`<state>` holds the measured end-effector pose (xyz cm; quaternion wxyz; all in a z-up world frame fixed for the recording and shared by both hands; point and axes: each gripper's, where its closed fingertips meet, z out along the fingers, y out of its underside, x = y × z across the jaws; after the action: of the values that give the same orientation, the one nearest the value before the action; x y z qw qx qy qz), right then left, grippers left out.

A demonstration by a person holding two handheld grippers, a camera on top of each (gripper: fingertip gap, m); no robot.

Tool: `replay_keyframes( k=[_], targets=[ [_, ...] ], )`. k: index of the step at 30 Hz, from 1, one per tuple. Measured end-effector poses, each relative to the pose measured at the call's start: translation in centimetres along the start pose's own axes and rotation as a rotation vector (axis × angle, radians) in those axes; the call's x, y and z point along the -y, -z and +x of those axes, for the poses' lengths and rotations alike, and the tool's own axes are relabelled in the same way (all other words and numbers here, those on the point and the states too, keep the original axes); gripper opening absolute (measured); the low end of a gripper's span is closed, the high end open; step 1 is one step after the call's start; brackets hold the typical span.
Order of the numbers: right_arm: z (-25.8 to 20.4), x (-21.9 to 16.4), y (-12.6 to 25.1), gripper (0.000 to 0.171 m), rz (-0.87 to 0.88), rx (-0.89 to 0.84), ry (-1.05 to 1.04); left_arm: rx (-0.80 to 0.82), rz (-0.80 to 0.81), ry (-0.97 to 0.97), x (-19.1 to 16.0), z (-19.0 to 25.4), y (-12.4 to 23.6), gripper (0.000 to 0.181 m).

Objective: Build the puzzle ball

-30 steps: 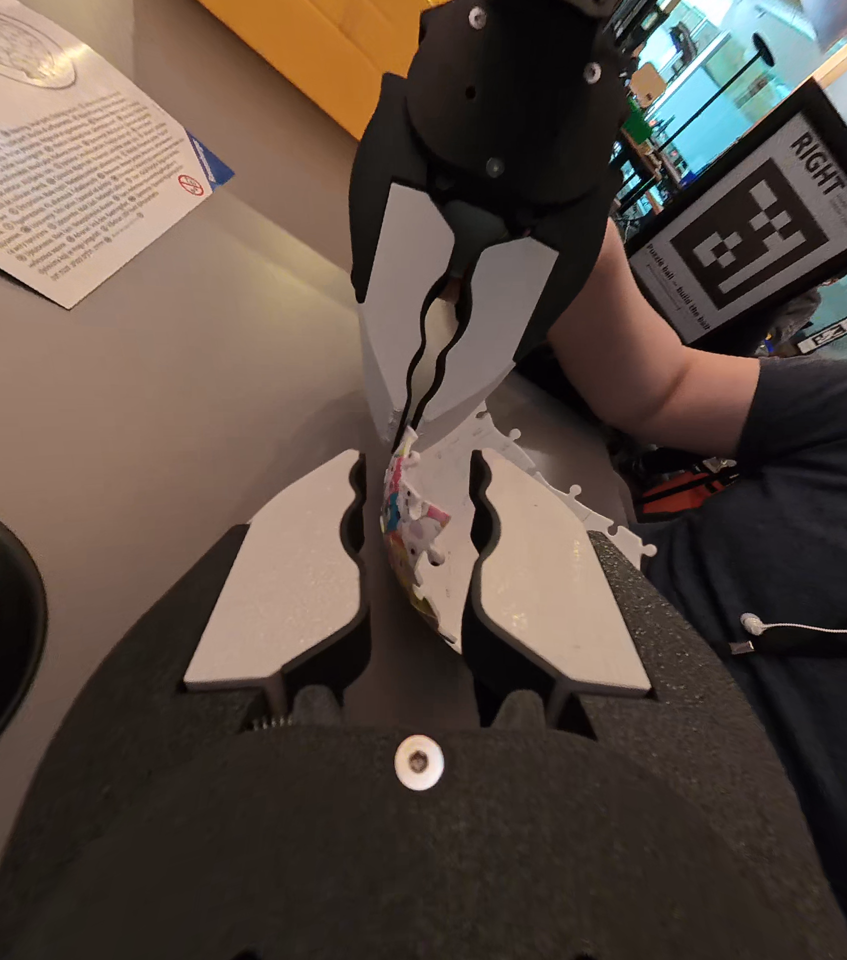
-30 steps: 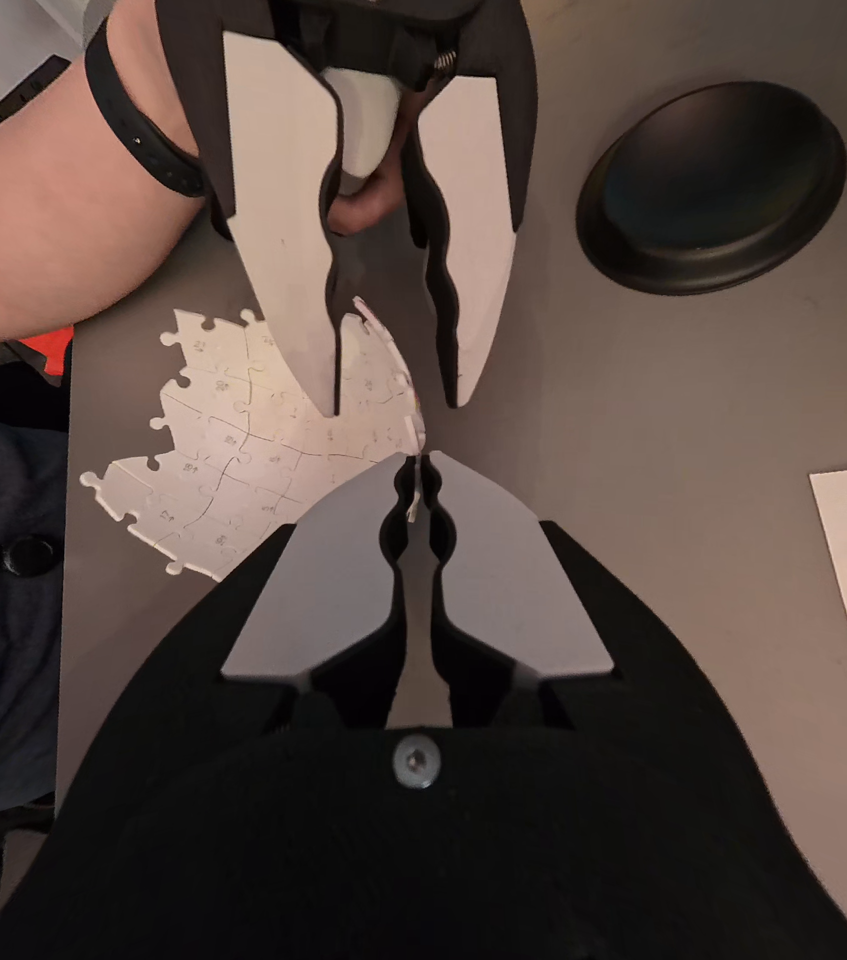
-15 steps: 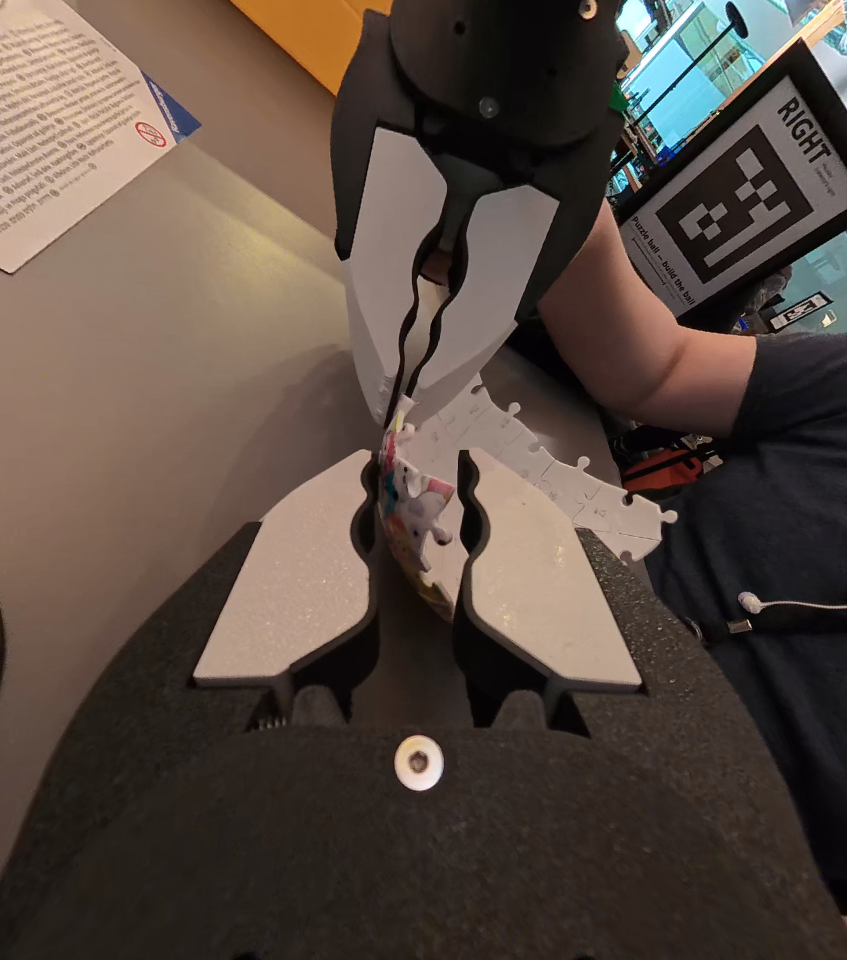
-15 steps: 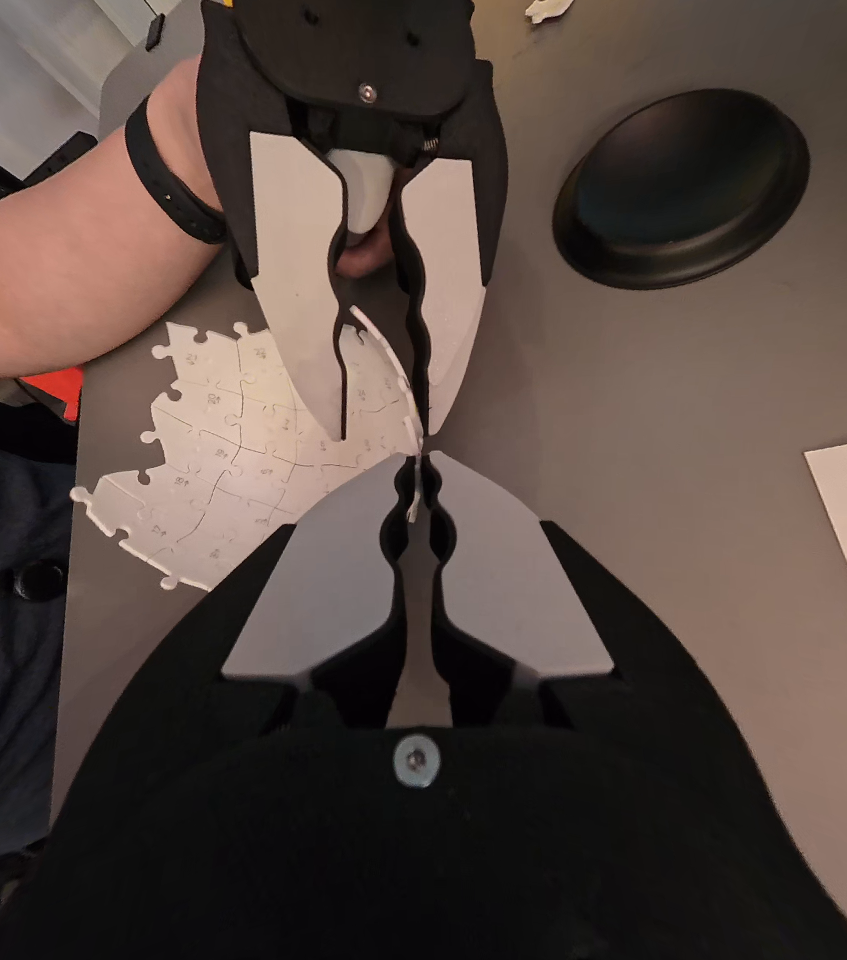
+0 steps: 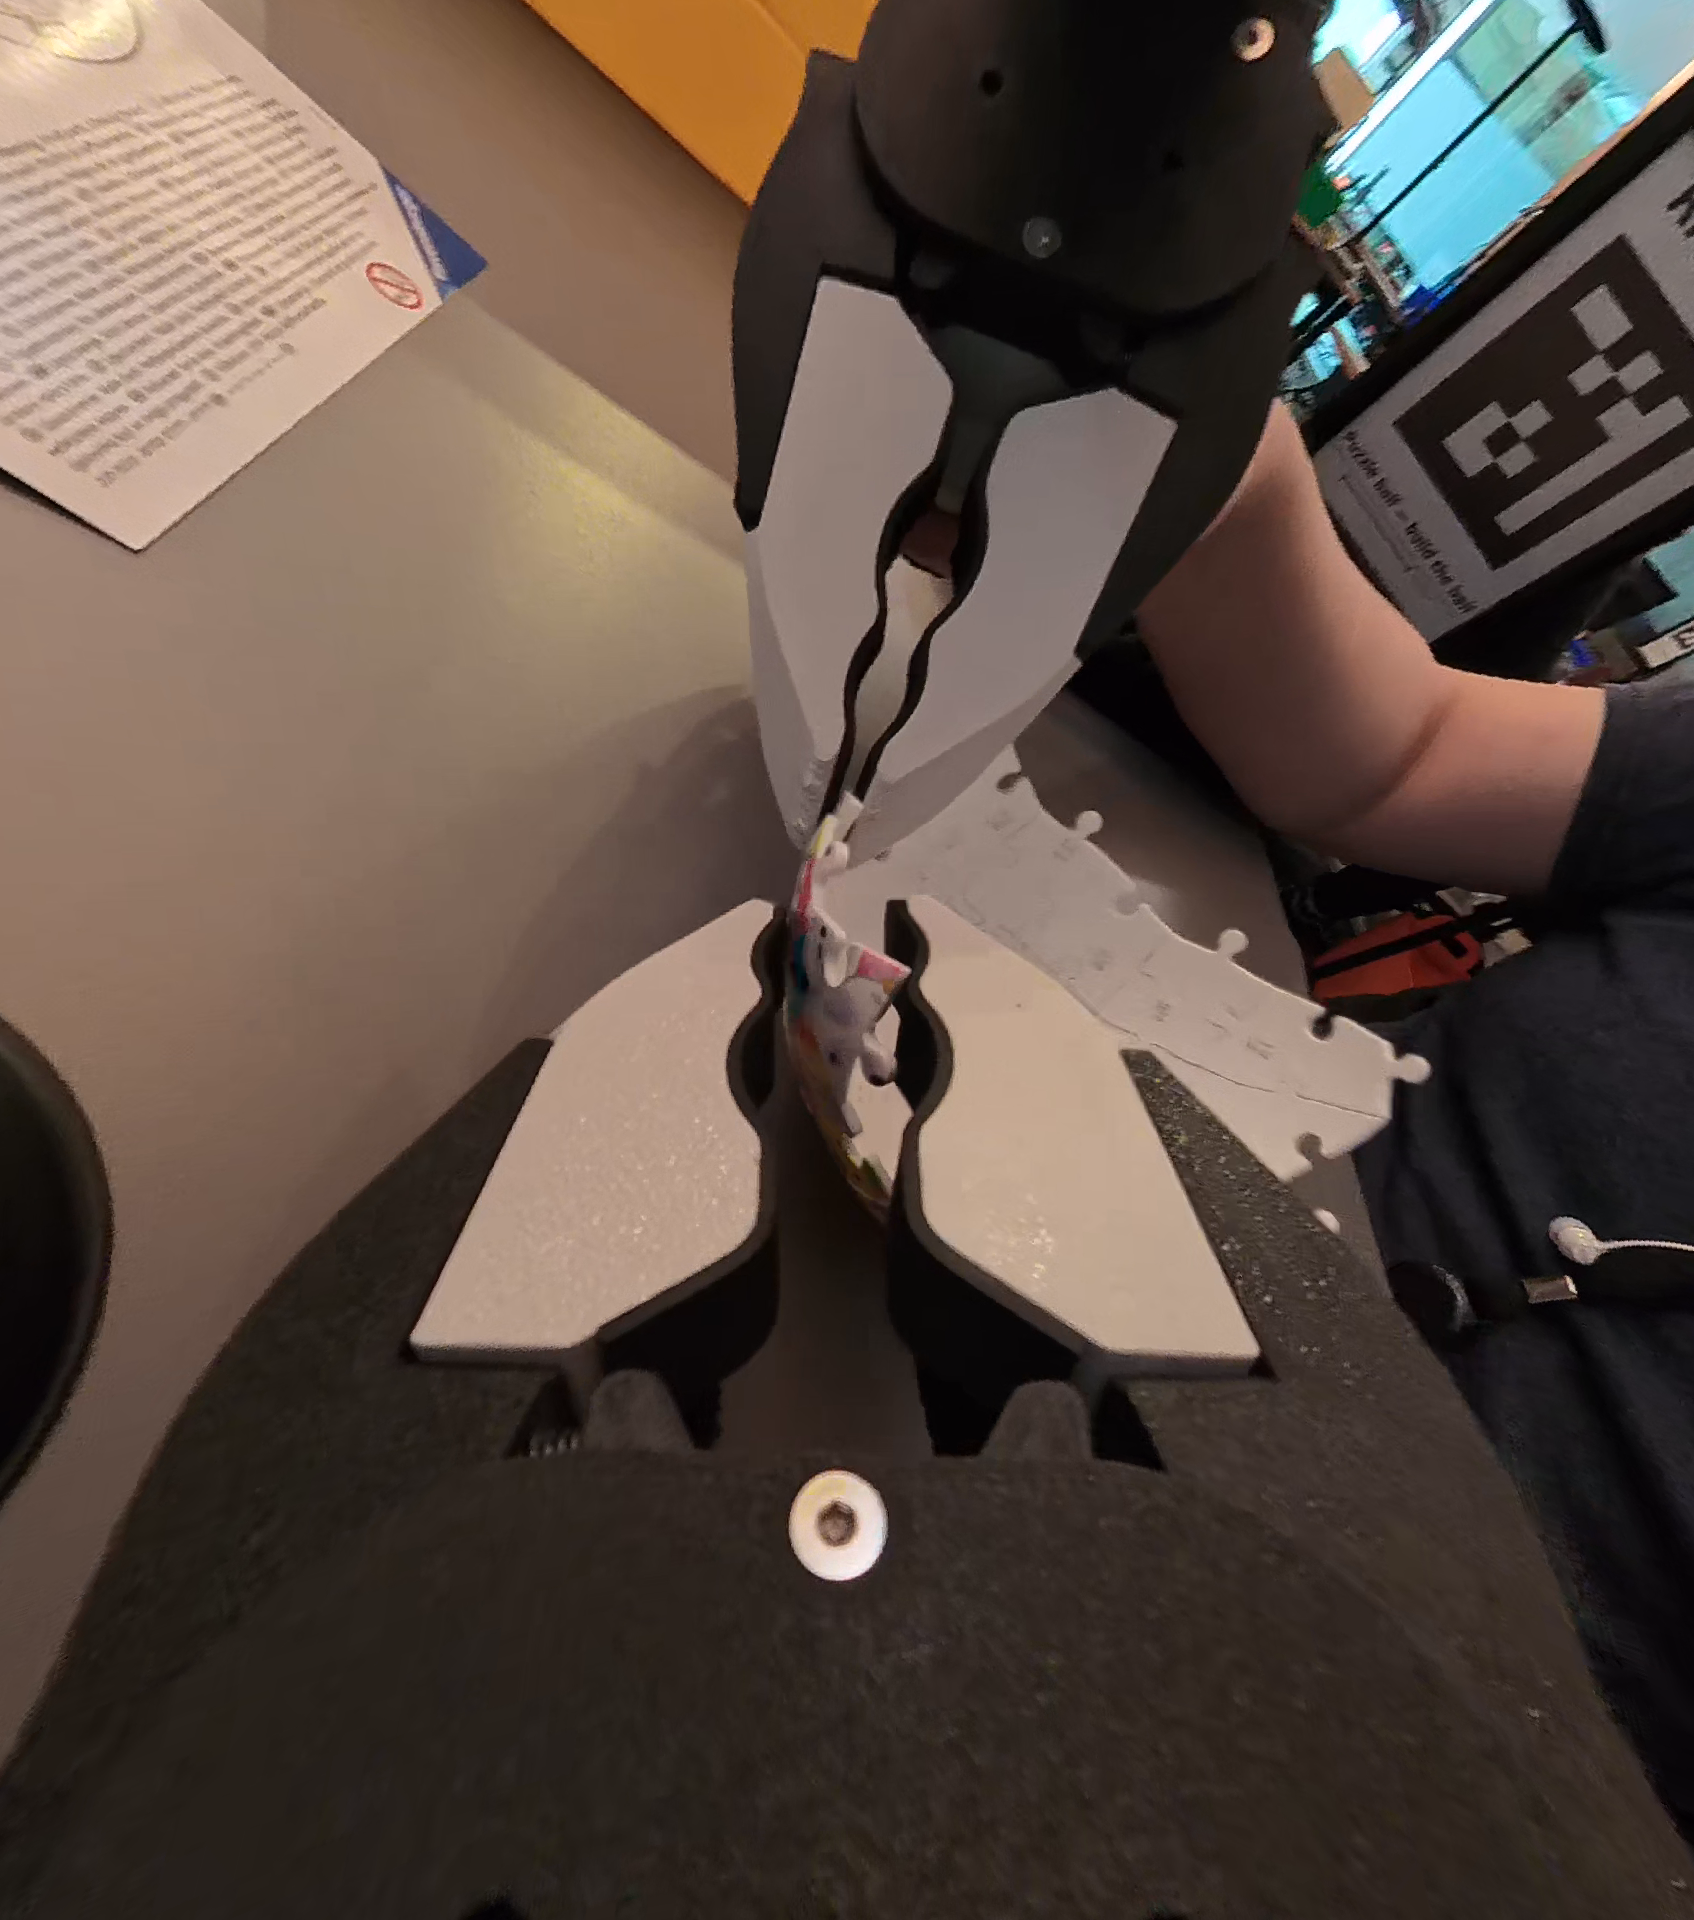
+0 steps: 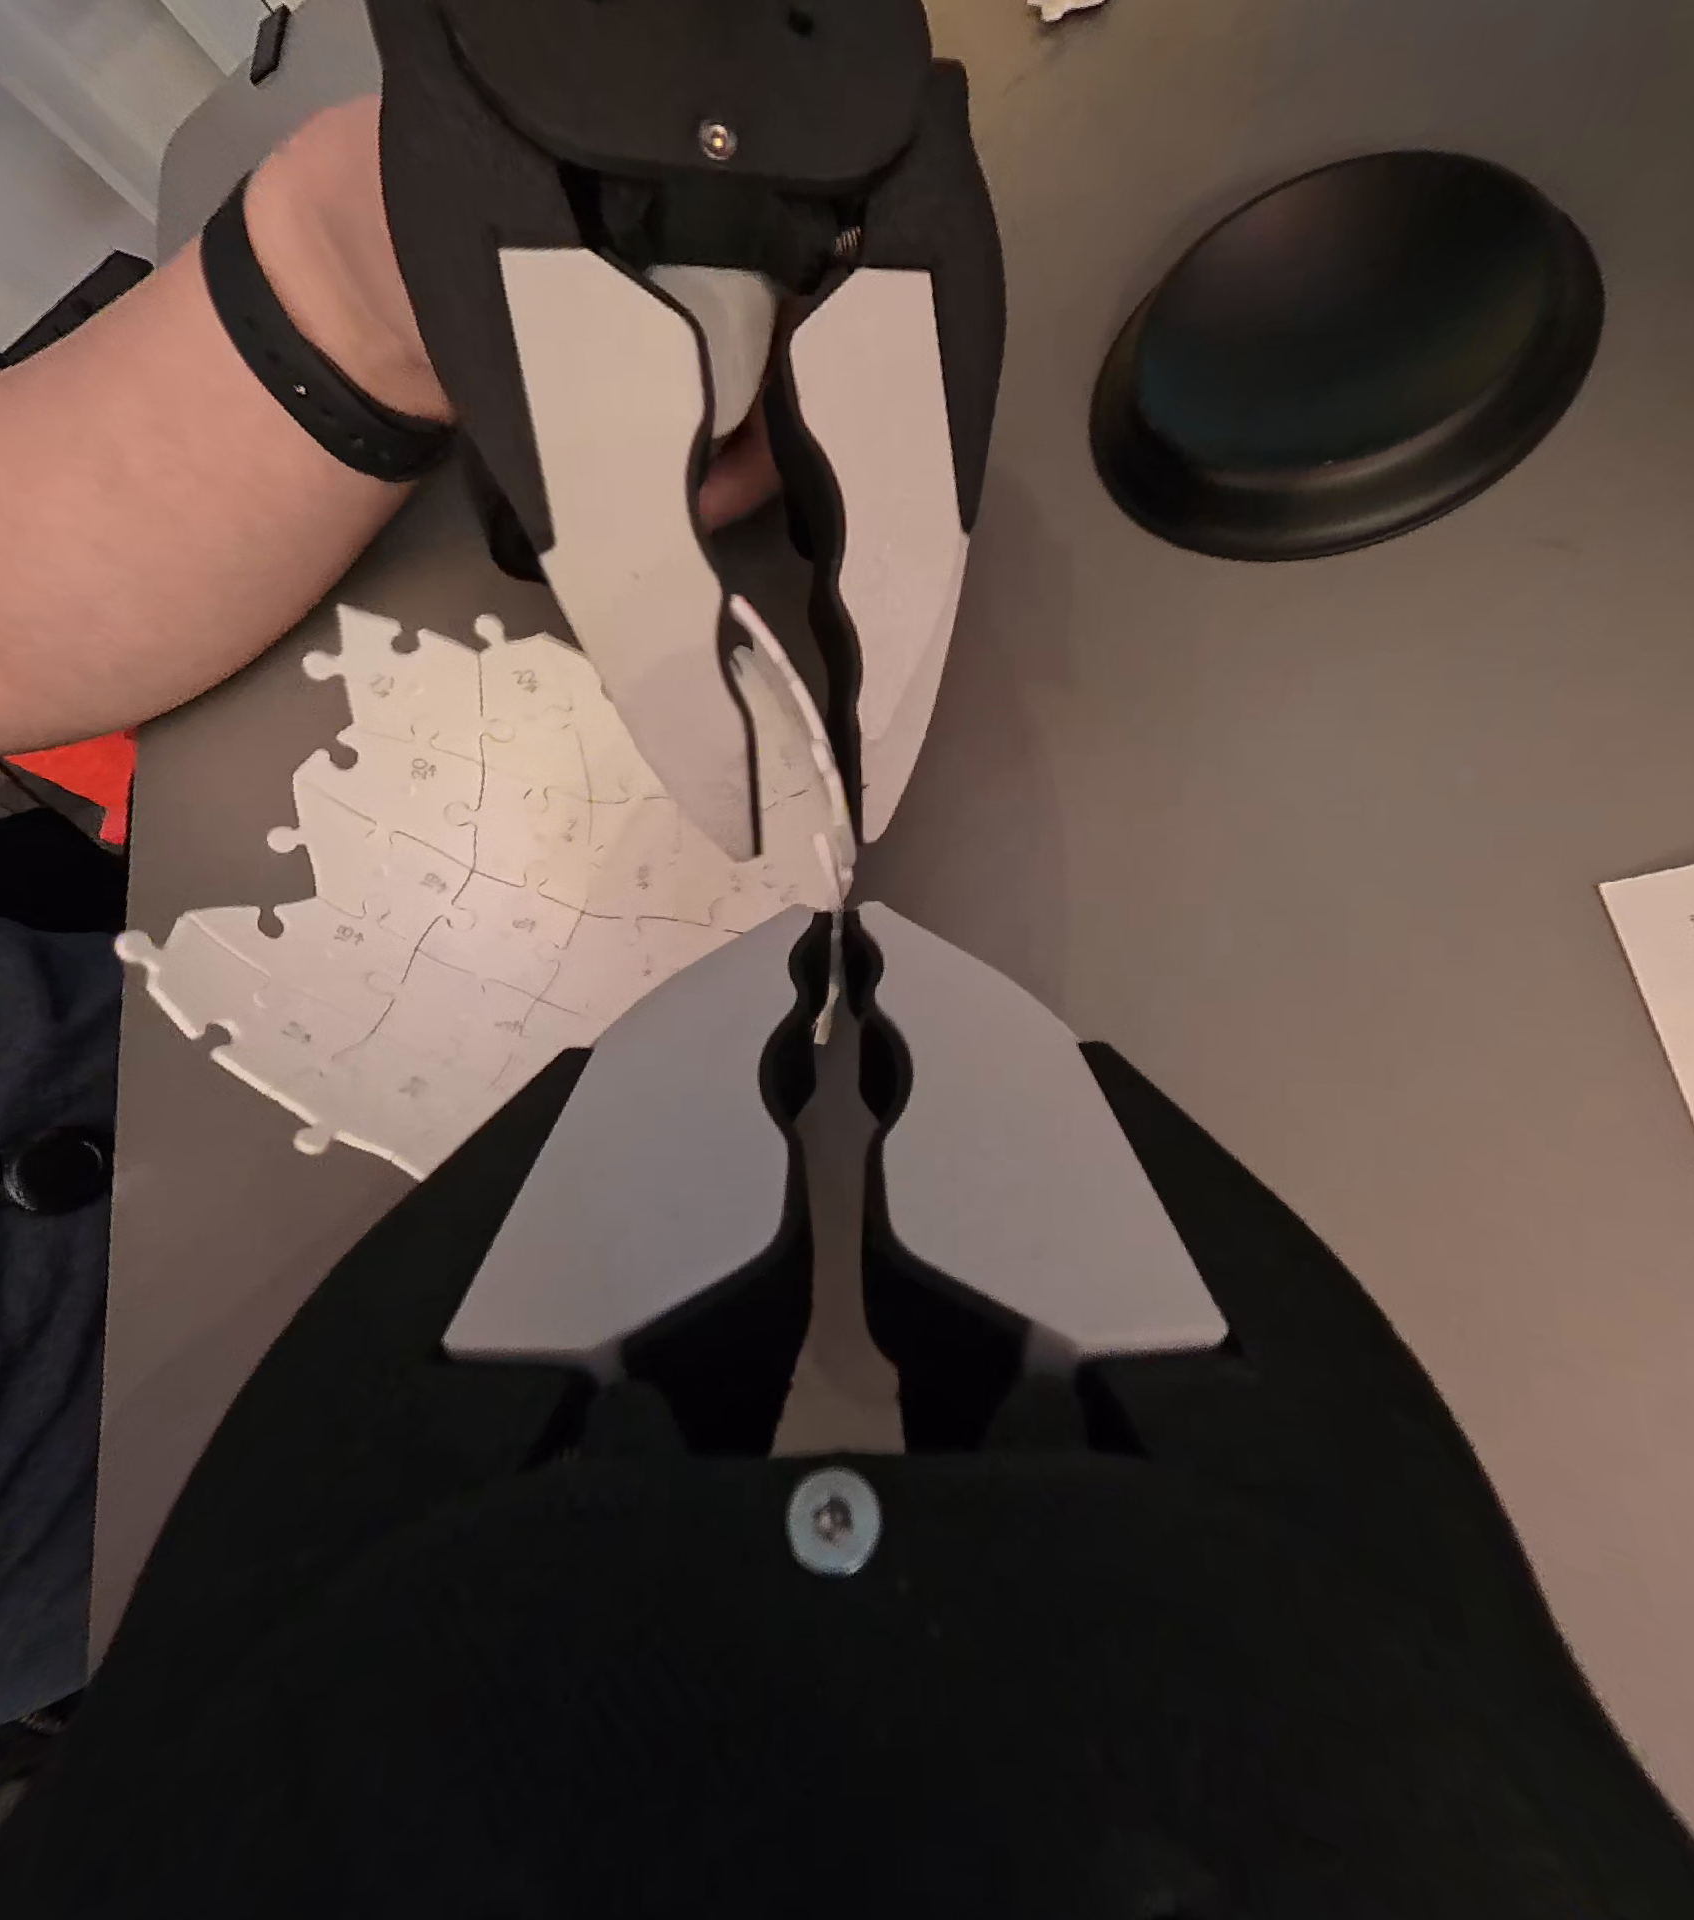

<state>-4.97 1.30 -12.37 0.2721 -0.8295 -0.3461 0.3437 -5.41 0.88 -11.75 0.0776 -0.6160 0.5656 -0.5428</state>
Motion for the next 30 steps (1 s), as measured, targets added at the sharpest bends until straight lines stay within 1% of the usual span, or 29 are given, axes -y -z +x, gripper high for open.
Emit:
replay_keyframes(
  k=[11, 15, 19, 21, 24, 27, 30],
  targets=[
    [0.1, -0.3, -0.2, 0.003, -0.010, 0.007, -0.035, 0.070, -0.047, -0.007, -0.1, -0.5, -0.3, 0.011],
    [0.3, -0.3, -0.2, 0.003, -0.006, 0.005, -0.075, 0.071, -0.050, -0.006, -0.1, -0.3, -0.3, 0.013],
    [0.4, -0.4, -0.2, 0.003, -0.005, 0.009, -0.095, 0.036, -0.017, 0.025, 0.6, 0.1, 0.2, 0.023],
    [0.5, -0.4, -0.2, 0.003, -0.005, 0.010, -0.099, 0.053, 0.001, 0.022, 1.0, -0.1, 0.6, 0.023],
    [0.5, -0.3, -0.2, 0.003, -0.003, 0.010, -0.100, 0.104, -0.016, 0.014, 1.3, -0.5, 1.4, 0.023],
    [0.5, -0.4, -0.3, 0.003, -0.003, 0.009, -0.102, 0.175, -0.103, -0.023, 1.8, -0.7, 2.2, 0.024],
    [0.5, -0.4, -0.2, 0.003, -0.001, 0.011, -0.105, 0.246, -0.307, -0.085, 2.1, -0.6, 2.6, 0.027]
  ],
)
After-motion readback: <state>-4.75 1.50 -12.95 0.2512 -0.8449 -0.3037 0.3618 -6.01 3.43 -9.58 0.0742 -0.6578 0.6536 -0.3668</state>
